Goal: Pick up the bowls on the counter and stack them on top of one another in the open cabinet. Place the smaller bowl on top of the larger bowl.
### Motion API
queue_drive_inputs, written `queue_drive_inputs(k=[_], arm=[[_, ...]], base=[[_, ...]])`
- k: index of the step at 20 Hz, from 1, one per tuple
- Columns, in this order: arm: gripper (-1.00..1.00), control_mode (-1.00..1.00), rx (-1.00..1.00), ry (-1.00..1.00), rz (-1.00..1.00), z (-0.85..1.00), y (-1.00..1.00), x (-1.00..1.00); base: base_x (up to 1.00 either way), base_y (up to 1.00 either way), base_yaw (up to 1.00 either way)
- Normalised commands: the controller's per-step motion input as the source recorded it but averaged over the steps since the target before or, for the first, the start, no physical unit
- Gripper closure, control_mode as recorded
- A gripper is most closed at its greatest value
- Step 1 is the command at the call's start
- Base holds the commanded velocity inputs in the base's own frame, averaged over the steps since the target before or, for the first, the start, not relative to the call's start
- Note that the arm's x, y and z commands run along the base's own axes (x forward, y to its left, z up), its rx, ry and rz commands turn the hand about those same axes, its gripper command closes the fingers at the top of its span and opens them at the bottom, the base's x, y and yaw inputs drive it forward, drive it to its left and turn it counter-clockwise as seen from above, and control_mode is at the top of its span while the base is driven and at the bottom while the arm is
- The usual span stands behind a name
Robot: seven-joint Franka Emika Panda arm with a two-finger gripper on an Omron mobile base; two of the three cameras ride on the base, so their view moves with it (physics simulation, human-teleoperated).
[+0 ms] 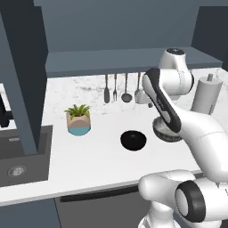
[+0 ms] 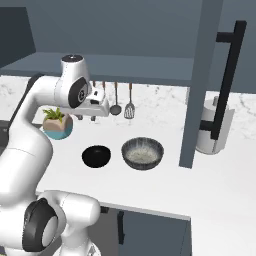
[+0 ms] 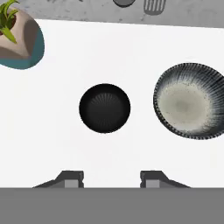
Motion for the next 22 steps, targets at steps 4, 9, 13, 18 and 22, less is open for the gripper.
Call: queue_drive_inputs(k=[4, 9, 13, 18, 22], arm=[[-1.00, -1.00, 0.00, 0.00, -0.03, -0.33, 0.02, -0.10], [-1.00, -1.00, 0.05, 0.05, -0.36, -0.70, 0.13, -0.08], [-1.00, -1.00, 0.14, 0.12, -0.60, -0.81, 0.00, 0.00], [-1.00, -1.00, 0.20, 0.10, -0.62, -0.77, 0.02, 0.39], [-1.00, -1.00, 0.12, 0.08, -0.14, -0.35, 0.16, 0.94]], base=[[0.00, 0.00, 0.00], [0.00, 0.00, 0.00], [0.00, 0.00, 0.00], [0.00, 0.00, 0.00], [0.00, 0.00, 0.00]])
